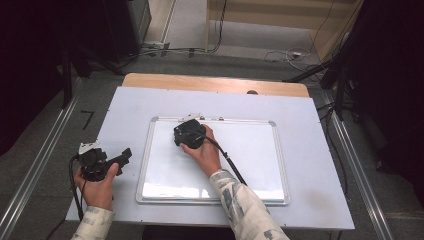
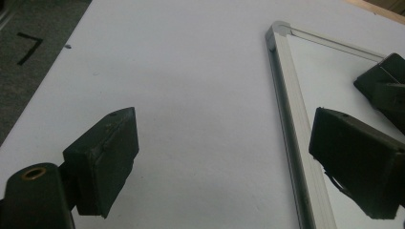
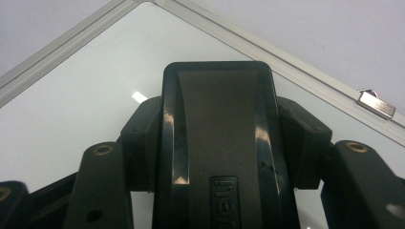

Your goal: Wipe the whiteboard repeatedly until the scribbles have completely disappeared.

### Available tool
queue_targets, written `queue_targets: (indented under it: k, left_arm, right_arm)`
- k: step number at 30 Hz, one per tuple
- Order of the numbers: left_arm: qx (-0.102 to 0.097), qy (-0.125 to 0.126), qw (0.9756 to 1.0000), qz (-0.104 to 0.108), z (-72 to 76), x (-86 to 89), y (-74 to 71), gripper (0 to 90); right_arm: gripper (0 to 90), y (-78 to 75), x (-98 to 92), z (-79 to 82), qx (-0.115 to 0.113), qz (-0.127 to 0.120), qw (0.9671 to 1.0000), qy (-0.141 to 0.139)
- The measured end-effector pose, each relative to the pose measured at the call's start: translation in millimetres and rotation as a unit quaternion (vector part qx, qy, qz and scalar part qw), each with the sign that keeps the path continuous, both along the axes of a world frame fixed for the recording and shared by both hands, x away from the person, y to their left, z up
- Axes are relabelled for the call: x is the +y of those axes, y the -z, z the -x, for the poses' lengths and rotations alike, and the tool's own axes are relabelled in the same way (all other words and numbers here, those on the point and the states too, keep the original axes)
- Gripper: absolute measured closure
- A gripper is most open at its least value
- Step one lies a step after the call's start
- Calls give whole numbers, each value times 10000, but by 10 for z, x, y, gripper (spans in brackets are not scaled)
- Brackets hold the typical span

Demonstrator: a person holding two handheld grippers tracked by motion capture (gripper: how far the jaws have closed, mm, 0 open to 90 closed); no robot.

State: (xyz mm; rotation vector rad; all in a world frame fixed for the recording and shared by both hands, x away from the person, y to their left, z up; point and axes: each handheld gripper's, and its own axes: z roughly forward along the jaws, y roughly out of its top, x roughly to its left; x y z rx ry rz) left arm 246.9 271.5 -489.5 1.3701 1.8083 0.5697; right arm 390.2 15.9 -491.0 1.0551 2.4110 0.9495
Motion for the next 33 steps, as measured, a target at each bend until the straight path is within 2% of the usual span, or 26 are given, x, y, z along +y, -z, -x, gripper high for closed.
queue_targets:
  k: [16, 33]
  left_arm:
    - [-5, -20, 10000, 6, 19, 16, -2, 105]
    - [-4, -17, 10000, 6, 19, 15, -1, 105]
  right_arm:
    - [390, -9, -74, -25, -5, 79, 9999, 74]
    - [390, -17, -408, -145, 34, 25, 9990, 447]
